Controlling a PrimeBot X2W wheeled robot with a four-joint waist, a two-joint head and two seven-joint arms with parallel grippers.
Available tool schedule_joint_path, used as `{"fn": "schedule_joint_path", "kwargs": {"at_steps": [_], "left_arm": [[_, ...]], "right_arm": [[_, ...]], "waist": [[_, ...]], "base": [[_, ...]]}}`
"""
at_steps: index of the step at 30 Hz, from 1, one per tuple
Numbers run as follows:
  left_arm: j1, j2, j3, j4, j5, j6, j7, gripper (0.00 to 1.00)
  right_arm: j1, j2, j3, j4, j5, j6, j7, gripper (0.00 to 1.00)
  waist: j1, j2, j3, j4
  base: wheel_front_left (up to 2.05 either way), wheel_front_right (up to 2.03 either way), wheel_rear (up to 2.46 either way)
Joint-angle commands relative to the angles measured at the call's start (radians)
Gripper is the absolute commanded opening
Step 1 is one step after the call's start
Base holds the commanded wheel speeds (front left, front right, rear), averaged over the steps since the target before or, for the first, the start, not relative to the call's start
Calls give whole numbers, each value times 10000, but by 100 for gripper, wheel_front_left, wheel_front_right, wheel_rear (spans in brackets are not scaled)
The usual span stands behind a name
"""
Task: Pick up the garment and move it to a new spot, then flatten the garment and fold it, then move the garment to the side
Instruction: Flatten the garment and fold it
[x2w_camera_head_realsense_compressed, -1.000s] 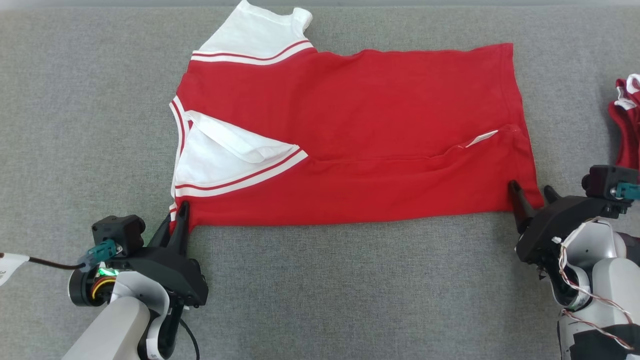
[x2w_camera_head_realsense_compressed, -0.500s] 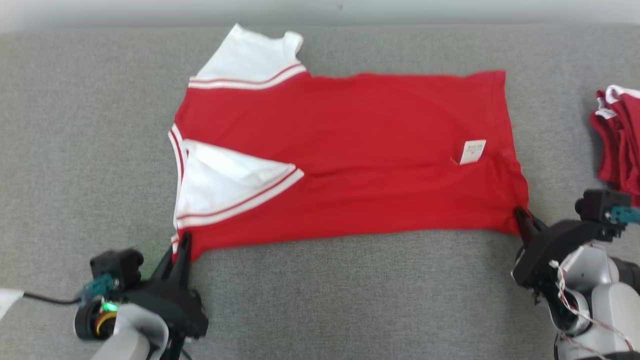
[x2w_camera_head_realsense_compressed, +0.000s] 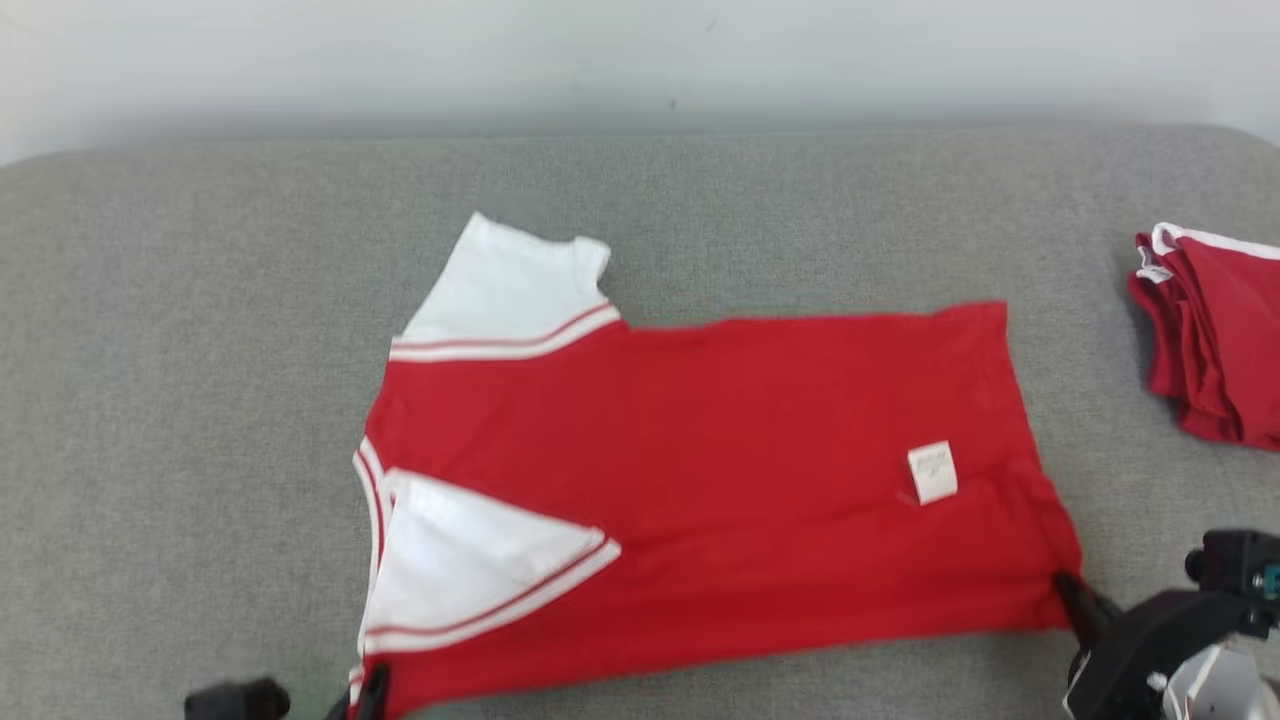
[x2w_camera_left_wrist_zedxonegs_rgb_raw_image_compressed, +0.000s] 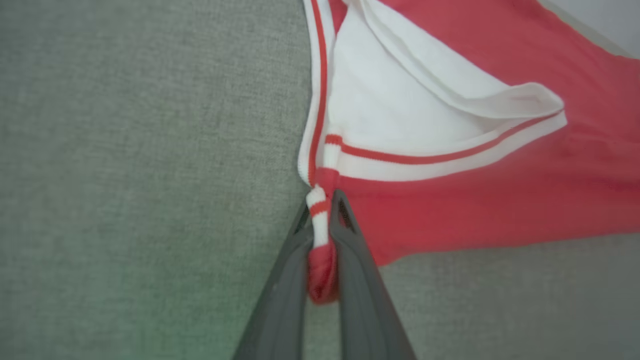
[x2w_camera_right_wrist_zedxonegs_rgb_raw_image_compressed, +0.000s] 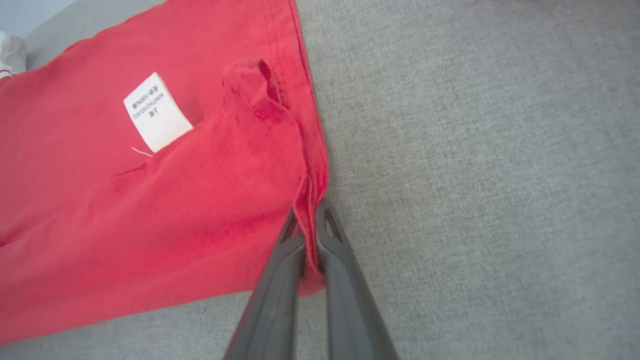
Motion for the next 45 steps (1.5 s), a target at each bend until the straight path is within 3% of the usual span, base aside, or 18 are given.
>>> {"fn": "schedule_joint_path", "kwargs": {"at_steps": [1,7,14,15,16,17,23,27,33,39,45], "left_arm": [[575,112,94,-387,-123,353,25,0],[1340,344,198,-1071,-179,908,-17,0],[1568,538,52,-1141,-90,962,134,0],[1562,527,45,-1107,-93,966,134,15],[1548,511,43,-1070,-87,970,121,45],[1545,465,60,-1016,-123,981,101,100],[1447,393,319,-877,-303,984,-147,100],[1049,895,877,-1226,-288,910,-282,100],[-461,1585,1177,-1777,181,1048,256,100],[-3408,1352,359,-937,934,279,1526,100],[-6627,519,-738,1248,1870,-639,2862,100]], "right_arm": [[418,70,-75,-246,113,0,149,0],[1101,105,-226,-529,265,0,392,0],[1637,124,49,-432,701,0,429,0],[1657,124,98,-401,720,0,394,59],[1667,127,152,-329,743,0,437,100],[1670,126,167,-304,755,0,445,100],[1434,128,164,-528,562,1,362,100],[1066,74,73,-1125,147,1,529,100],[-392,-541,549,-1931,-161,2,919,100],[-2224,-988,1368,-1717,-451,2,935,100],[-3418,-1027,2383,-1367,-388,2,722,100]], "waist": [[0,-1,-106,-71],[0,-1,-211,-87],[0,-1,-399,-140],[0,-1,-414,-141],[0,-1,-431,-137],[0,-1,-447,-130],[0,-1,-470,-91],[0,-1,-310,-78],[0,-1,299,-270],[0,-1,1275,-458],[0,-1,2352,-782]], "base": [[0,0,0],[0,0,0],[0,0,0],[0,0,0],[0,0,0],[0,0,0],[0,0,0],[0,0,0],[0,0,0],[0,0,0],[0,0,0]]}}
